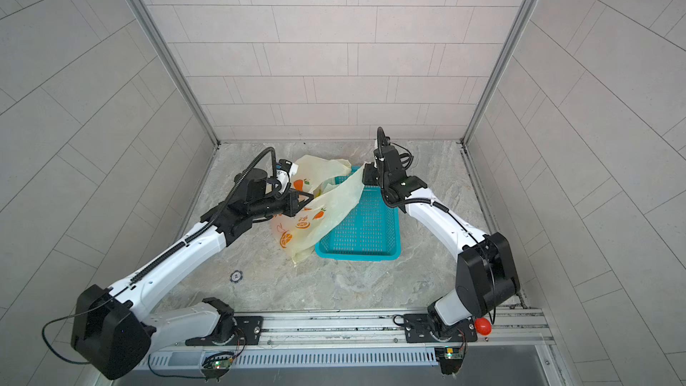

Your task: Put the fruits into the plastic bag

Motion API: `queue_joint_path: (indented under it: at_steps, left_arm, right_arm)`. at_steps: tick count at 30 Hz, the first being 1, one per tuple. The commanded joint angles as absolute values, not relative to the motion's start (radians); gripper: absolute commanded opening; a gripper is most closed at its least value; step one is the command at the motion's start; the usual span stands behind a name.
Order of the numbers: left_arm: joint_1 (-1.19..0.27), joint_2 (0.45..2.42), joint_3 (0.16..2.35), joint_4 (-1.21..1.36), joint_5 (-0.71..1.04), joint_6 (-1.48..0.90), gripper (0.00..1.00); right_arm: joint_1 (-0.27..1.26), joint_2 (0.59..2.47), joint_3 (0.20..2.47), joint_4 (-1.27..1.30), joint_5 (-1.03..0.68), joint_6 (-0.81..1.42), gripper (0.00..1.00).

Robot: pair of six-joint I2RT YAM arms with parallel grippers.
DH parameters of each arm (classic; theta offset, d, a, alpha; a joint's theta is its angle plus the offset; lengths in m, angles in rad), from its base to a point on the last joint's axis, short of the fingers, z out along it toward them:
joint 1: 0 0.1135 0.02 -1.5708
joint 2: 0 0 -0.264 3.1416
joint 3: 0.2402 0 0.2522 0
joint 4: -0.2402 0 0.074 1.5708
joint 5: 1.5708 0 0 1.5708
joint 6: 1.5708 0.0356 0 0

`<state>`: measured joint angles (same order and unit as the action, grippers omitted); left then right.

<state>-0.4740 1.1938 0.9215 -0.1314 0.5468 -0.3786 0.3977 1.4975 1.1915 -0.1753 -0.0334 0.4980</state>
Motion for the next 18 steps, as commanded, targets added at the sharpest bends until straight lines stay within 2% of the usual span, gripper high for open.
queue_joint_path:
  at_steps: [1, 5, 7, 11, 12, 15, 18]
  left_arm:
    - [-0.481, 1.174, 0.963, -0.149, 0.469, -0.330, 0.23]
    - [-0.475, 1.084, 0.957, -0.127, 0.108, -0.339, 0.98]
    - [-0.464, 1.031, 0.951, -0.105, -0.028, -0.339, 1.00]
    - [-0.431, 0.941, 0.927, -0.088, -0.256, -0.343, 1.00]
    - [-0.413, 0.922, 0.915, -0.088, -0.287, -0.349, 1.00]
    - [-0.344, 0.887, 0.894, -0.128, -0.376, -0.376, 1.00]
    - [-0.261, 0.908, 0.891, -0.205, -0.438, -0.394, 1.00]
  right_arm:
    - [0.397, 1.476, 1.195, -0.126, -0.088, 0.538, 0.11]
    - [0.395, 1.420, 1.190, -0.135, -0.086, 0.512, 0.50]
    - [0.394, 1.381, 1.189, -0.158, -0.056, 0.493, 0.63]
    - [0.375, 1.282, 1.159, -0.178, -0.001, 0.460, 0.73]
    - [0.371, 1.250, 1.143, -0.181, 0.017, 0.451, 0.80]
    - [0.353, 1.147, 1.079, -0.201, 0.098, 0.435, 0.84]
    - [0.335, 1.036, 0.986, -0.201, 0.267, 0.421, 0.92]
